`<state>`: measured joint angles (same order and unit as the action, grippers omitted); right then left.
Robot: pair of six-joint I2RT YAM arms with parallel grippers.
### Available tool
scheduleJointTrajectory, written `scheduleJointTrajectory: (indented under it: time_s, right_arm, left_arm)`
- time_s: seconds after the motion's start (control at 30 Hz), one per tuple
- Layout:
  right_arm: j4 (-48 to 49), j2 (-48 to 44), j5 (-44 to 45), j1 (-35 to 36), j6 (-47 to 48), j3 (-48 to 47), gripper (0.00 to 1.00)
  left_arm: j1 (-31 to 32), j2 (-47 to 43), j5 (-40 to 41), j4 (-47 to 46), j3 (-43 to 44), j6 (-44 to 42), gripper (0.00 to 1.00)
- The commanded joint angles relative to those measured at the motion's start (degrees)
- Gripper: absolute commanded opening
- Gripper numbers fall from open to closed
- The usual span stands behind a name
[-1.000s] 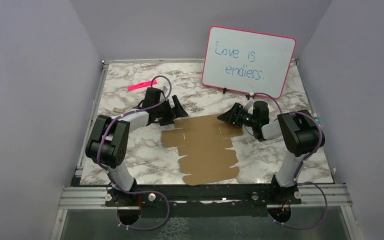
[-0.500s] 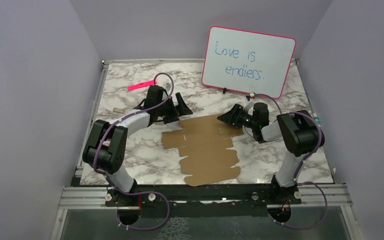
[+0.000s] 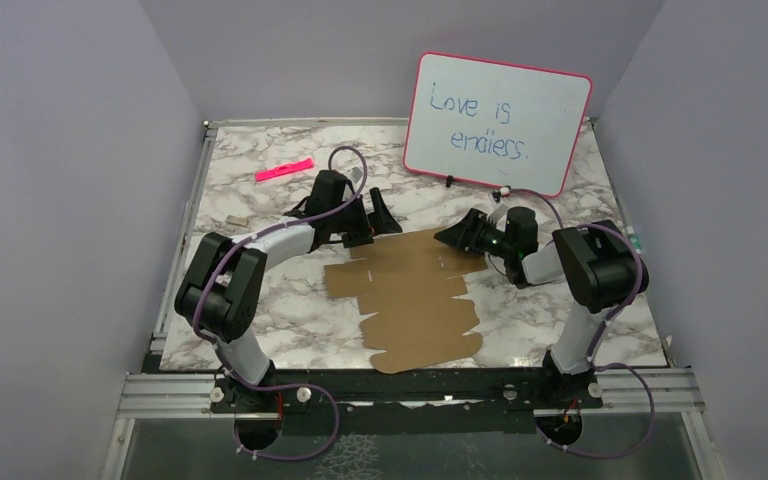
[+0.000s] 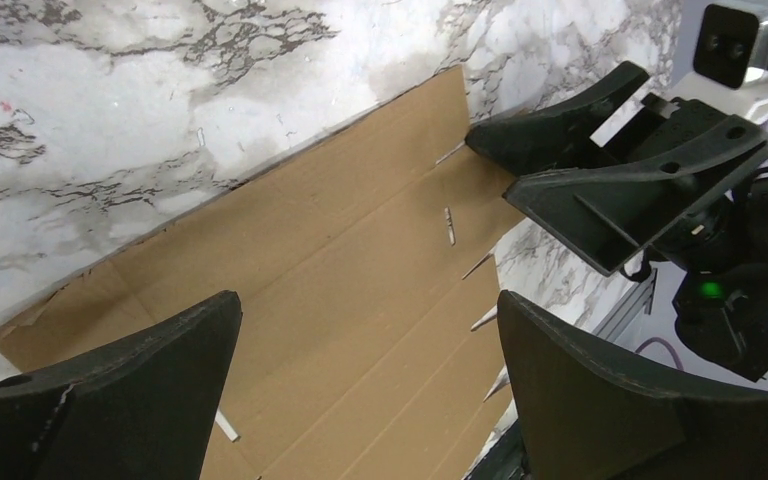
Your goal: Fold the paper box
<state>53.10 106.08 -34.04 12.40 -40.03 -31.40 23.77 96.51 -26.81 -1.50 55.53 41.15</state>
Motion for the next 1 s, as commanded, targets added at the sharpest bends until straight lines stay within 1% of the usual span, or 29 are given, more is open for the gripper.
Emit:
scheduleJointTrajectory:
  time_s: [0.0, 0.1, 0.23, 0.4, 0.5, 0.6, 0.8, 0.97]
  right_arm:
    - [-4.78, 2.32, 3.41, 0.36, 1.79, 2.13, 0.72]
    - [-6.39, 1.01, 3.17, 0.34, 2.40, 1.60, 0.72]
    - [-11.13, -3.19, 2.97, 0.36, 4.09, 0.06, 0.72]
    - [-19.31, -9.96, 4.66, 0.34, 7.01, -2.56, 0.73]
    - [-25.11, -12.07, 6.68, 0.34, 8.95, -5.05, 0.74]
    - [-28.88, -12.14, 8.14, 0.34, 10.22, -6.98, 0.74]
    - [-33.33, -9.08, 8.54, 0.34, 10.32, -10.43, 0.74]
    - [-34.71, -7.03, 8.25, 0.34, 10.41, -12.00, 0.73]
  left_arm:
    - [0.69, 2.48, 0.57, -0.52, 1.49, -0.32, 0.99]
    - [0.66, 1.93, 2.67, 3.20, 3.49, -2.81, 0.99]
    - [0.66, -2.29, 7.33, 8.19, 5.43, -6.53, 0.99]
    - [1.43, -5.40, 9.09, 9.06, 4.15, -8.27, 0.99]
    - [2.87, -3.82, 8.22, 8.33, 4.33, -7.76, 0.99]
    - [4.74, -1.34, 7.32, 6.10, 4.95, -6.93, 0.99]
    - [6.18, 3.30, 6.69, 3.44, 7.43, -6.52, 0.99]
    - [6.36, 5.89, 6.19, 2.42, 8.94, -6.52, 0.99]
